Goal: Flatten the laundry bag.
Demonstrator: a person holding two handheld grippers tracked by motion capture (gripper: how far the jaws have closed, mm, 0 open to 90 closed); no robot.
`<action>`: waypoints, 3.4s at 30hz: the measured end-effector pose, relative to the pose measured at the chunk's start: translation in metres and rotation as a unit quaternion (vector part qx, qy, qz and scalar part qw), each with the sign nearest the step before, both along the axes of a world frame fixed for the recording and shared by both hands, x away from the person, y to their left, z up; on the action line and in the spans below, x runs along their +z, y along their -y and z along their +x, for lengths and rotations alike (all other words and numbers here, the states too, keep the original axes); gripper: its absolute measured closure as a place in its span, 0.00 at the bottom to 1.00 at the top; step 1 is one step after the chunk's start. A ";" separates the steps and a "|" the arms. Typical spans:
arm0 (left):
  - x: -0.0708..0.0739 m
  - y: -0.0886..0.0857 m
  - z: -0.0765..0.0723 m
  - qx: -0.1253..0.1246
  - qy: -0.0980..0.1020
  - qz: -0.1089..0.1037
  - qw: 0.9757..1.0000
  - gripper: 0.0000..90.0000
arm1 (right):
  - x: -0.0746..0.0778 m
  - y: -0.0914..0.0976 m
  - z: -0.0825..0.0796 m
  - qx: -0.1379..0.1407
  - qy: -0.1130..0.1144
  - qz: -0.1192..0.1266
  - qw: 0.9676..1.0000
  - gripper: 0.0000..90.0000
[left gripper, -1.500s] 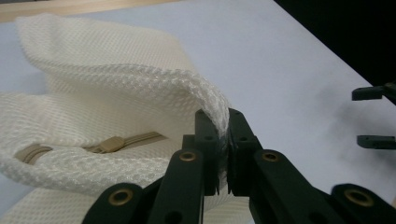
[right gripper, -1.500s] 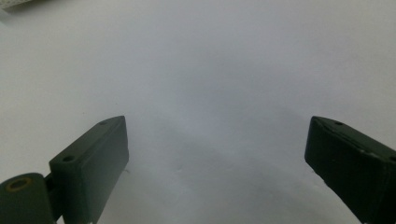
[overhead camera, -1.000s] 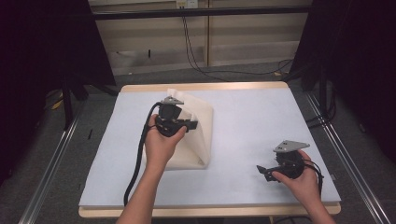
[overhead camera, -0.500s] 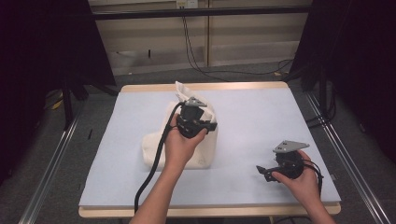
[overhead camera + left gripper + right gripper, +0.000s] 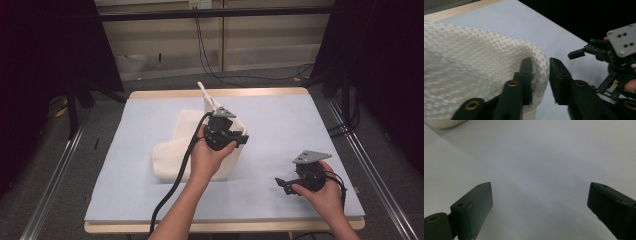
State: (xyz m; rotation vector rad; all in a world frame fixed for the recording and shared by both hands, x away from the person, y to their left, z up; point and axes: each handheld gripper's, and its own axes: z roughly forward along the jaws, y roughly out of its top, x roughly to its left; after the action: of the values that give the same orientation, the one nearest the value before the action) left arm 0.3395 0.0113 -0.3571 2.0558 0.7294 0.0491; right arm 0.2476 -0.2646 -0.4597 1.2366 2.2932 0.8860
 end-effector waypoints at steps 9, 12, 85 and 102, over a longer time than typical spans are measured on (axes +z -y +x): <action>0.000 0.003 -0.005 -0.016 0.000 -0.008 1.000 0.44 | -0.001 0.000 0.000 0.000 -0.003 -0.003 1.000 0.06; -0.001 0.004 -0.005 -0.023 -0.003 -0.008 1.000 0.45 | -0.001 -0.001 0.000 0.002 -0.001 -0.003 1.000 0.06; -0.028 -0.047 0.004 0.001 -0.024 0.083 0.996 0.36 | 0.002 -0.002 0.004 0.020 -0.011 0.042 0.999 0.21; -0.052 -0.120 0.007 0.086 -0.047 0.103 0.990 0.35 | -0.002 0.003 0.017 0.021 -0.020 0.042 0.999 0.89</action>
State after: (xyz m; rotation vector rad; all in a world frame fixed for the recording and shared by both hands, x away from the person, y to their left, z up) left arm 0.3467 0.1317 -0.4089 2.1970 0.9951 0.1305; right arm 0.2647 -0.2672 -0.4620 1.2567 2.3437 0.9911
